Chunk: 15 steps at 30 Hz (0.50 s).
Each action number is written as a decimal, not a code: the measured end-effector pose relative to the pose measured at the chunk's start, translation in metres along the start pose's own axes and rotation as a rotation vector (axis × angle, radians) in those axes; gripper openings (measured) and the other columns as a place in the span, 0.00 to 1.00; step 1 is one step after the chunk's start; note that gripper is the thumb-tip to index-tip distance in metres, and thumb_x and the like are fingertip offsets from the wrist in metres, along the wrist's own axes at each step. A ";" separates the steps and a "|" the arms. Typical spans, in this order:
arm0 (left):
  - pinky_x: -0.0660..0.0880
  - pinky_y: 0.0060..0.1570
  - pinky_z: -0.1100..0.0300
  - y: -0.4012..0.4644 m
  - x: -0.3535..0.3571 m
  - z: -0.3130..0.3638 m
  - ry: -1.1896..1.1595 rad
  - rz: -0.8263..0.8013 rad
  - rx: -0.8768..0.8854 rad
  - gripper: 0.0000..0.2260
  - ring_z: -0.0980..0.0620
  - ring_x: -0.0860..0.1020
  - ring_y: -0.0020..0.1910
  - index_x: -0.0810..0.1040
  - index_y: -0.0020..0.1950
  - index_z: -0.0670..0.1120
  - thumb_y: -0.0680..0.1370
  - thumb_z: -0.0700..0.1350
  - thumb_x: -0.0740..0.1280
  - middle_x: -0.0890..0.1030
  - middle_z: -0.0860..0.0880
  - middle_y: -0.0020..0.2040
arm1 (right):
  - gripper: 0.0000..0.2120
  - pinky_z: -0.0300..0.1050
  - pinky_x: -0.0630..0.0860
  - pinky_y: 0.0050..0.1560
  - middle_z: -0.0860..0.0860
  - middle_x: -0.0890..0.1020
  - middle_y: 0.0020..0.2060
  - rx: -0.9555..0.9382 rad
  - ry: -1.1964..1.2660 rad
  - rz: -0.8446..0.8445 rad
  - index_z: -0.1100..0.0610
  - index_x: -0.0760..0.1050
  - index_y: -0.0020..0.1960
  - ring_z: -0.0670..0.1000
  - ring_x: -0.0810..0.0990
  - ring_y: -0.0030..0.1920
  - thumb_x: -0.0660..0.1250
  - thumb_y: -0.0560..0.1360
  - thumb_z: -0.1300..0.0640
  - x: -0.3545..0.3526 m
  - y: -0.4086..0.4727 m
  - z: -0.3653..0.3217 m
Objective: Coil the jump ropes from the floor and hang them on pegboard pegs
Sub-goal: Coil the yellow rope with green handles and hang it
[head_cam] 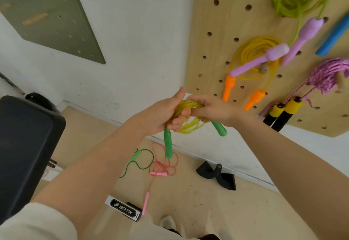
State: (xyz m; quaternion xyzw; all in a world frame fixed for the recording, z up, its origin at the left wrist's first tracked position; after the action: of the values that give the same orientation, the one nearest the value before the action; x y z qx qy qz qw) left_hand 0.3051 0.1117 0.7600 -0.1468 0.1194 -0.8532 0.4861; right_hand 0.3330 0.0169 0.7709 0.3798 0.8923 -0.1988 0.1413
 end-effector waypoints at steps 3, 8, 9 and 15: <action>0.66 0.27 0.63 0.011 0.018 0.002 0.118 0.023 0.009 0.21 0.55 0.64 0.18 0.66 0.32 0.44 0.74 0.60 0.55 0.69 0.51 0.20 | 0.06 0.39 0.57 0.27 0.53 0.67 0.31 0.021 0.098 0.052 0.66 0.74 0.47 0.45 0.61 0.26 0.66 0.74 0.62 -0.012 -0.016 0.015; 0.70 0.26 0.64 0.028 0.049 0.002 0.147 0.105 -0.008 0.14 0.54 0.71 0.22 0.73 0.30 0.43 0.76 0.44 0.66 0.75 0.49 0.24 | 0.06 0.39 0.56 0.27 0.47 0.70 0.26 0.041 0.224 0.109 0.55 0.71 0.37 0.47 0.62 0.28 0.65 0.71 0.59 -0.029 -0.051 0.041; 0.71 0.27 0.65 0.030 0.056 0.003 0.172 0.110 -0.007 0.13 0.53 0.72 0.23 0.74 0.30 0.43 0.74 0.44 0.68 0.76 0.49 0.25 | 0.05 0.39 0.56 0.27 0.45 0.71 0.25 0.038 0.237 0.101 0.55 0.70 0.36 0.46 0.62 0.27 0.65 0.70 0.57 -0.031 -0.058 0.045; 0.72 0.43 0.60 0.034 0.077 0.014 0.446 0.333 0.107 0.10 0.54 0.76 0.37 0.82 0.40 0.38 0.69 0.46 0.74 0.79 0.47 0.35 | 0.06 0.37 0.59 0.25 0.43 0.72 0.24 0.079 0.204 0.153 0.56 0.76 0.40 0.43 0.63 0.23 0.64 0.74 0.64 -0.051 -0.092 0.062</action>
State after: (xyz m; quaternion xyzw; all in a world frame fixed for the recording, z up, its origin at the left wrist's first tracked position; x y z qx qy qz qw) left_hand 0.2997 0.0269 0.7715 0.0920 0.2005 -0.7780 0.5883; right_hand 0.3059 -0.1013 0.7599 0.4703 0.8620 -0.1827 0.0495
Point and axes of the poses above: each hand's wrist, its own y-axis towards the middle knuckle, its own x-axis out of the palm, z = x × y, the point moved 6 cm from there along y, towards the middle knuckle
